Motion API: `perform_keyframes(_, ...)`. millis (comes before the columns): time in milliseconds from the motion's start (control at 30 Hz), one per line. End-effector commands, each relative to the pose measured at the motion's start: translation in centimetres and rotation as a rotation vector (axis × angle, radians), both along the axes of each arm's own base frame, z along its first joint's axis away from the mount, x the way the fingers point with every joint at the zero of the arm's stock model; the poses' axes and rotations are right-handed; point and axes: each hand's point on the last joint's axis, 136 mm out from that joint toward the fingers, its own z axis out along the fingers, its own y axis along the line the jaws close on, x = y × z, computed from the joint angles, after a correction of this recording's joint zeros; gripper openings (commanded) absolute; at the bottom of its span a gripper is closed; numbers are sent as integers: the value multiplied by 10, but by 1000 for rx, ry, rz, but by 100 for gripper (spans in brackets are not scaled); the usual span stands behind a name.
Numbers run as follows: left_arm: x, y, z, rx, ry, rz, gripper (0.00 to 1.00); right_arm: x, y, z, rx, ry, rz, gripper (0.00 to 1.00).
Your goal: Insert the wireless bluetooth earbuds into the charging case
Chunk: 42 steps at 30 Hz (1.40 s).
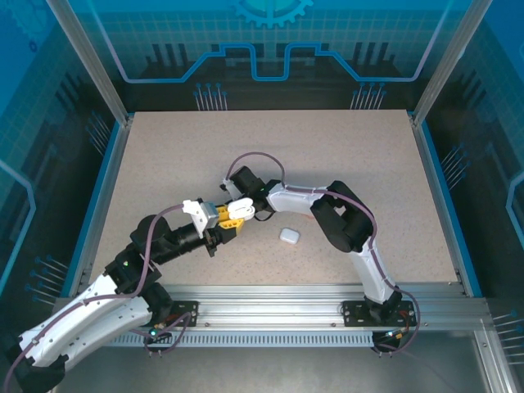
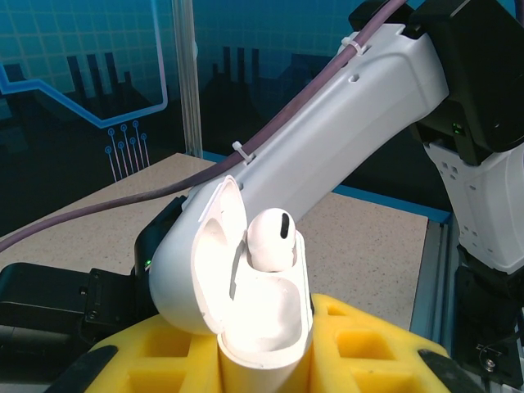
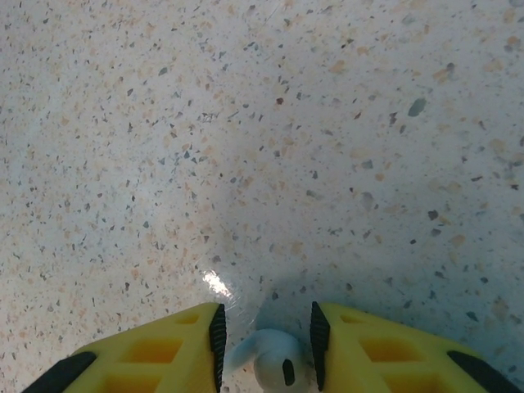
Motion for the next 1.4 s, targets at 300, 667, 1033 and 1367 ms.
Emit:
perform_keyframes(300, -5, 0, 18, -41, -17, -20, 7, -31, -12, -9, -79, 38, 47, 32)
perform_keyframes(667, -5, 0, 15, -36, -13, -13, 7, -33, -14, -21, -114, 39, 52, 27)
perform_keyframes(1033, -5, 2, 15, -33, -14, -10, 7, -33, -15, -15, -128, 17, 51, 19)
perform_keyframes(1367, -5, 2, 14, -33, -11, -9, 7, -32, -20, 9, -110, -27, 49, 17)
